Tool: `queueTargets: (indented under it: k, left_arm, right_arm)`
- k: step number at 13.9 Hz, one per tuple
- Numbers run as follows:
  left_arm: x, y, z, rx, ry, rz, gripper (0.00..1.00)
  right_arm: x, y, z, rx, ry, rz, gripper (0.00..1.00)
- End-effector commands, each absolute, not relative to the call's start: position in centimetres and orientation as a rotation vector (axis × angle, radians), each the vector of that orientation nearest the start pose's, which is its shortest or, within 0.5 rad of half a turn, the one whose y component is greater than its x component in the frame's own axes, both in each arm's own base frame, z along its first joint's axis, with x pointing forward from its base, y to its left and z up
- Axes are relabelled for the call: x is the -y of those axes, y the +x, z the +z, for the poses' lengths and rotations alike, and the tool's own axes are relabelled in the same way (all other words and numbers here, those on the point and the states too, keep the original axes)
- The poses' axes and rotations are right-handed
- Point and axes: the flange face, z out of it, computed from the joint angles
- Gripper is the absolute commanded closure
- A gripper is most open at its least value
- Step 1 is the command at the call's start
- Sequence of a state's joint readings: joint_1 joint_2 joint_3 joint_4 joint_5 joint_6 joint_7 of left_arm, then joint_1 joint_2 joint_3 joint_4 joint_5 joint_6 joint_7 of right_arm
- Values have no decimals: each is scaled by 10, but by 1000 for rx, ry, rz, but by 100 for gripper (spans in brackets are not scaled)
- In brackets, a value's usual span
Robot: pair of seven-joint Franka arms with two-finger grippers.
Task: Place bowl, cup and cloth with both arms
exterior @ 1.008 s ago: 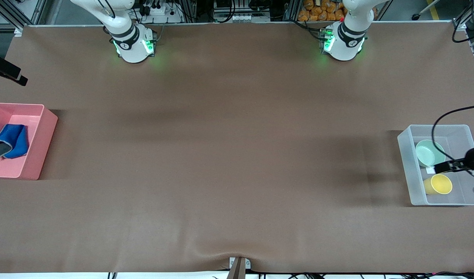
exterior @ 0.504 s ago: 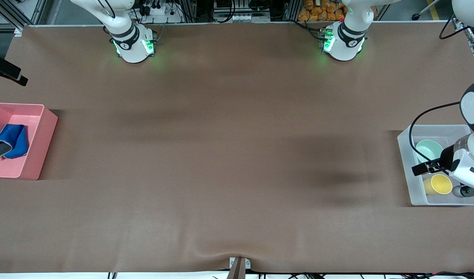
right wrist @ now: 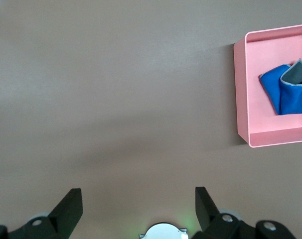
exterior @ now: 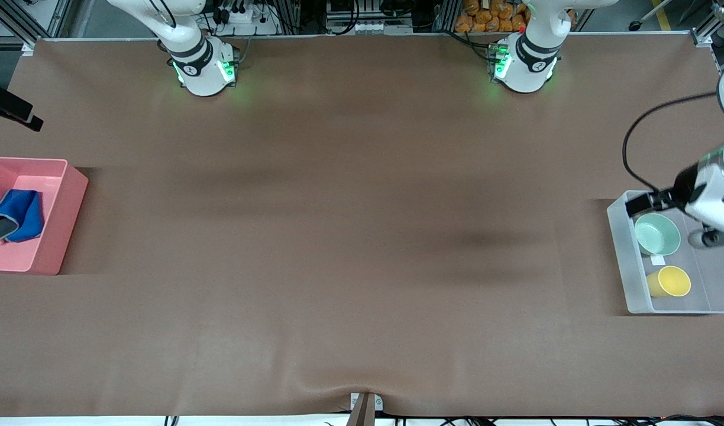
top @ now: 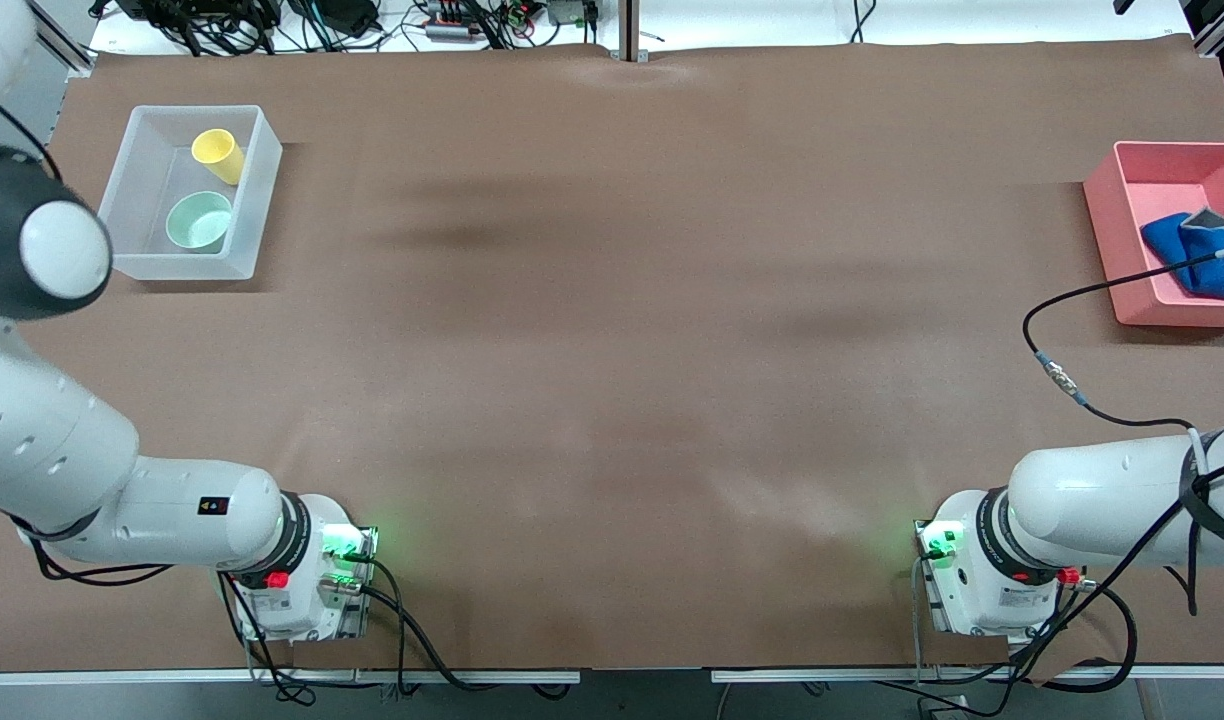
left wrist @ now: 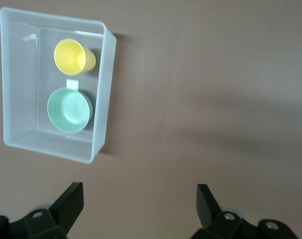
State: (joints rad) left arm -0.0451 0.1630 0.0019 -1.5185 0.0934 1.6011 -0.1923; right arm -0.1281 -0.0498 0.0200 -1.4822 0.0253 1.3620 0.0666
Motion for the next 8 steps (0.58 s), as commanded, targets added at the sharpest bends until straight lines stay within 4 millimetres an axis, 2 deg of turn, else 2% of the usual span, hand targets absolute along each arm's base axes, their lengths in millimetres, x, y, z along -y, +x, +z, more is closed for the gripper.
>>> queueTargets:
  k: [1, 2, 4, 5, 7, 8]
  left_arm:
    - [25, 552, 578, 162, -3082, 89, 0]
    - [33, 544, 589, 139, -3095, 67, 0]
    - [37, 537, 598, 136, -3109, 52, 0]
    - [36, 538, 601, 143, -3124, 41, 0]
    - [20, 545, 608, 167, -3162, 9, 0]
    - [20, 549, 614, 121, -3163, -16, 0]
  right_arm:
    - [52, 512, 678, -268, -3111, 112, 0]
    - [52, 512, 678, -268, -3111, 112, 0]
    - [52, 512, 678, -270, -3110, 112, 0]
    - [51, 512, 678, -265, -3110, 110, 0]
    - [51, 512, 678, -265, -3109, 110, 0]
    - [51, 512, 678, -267, -3108, 112, 0]
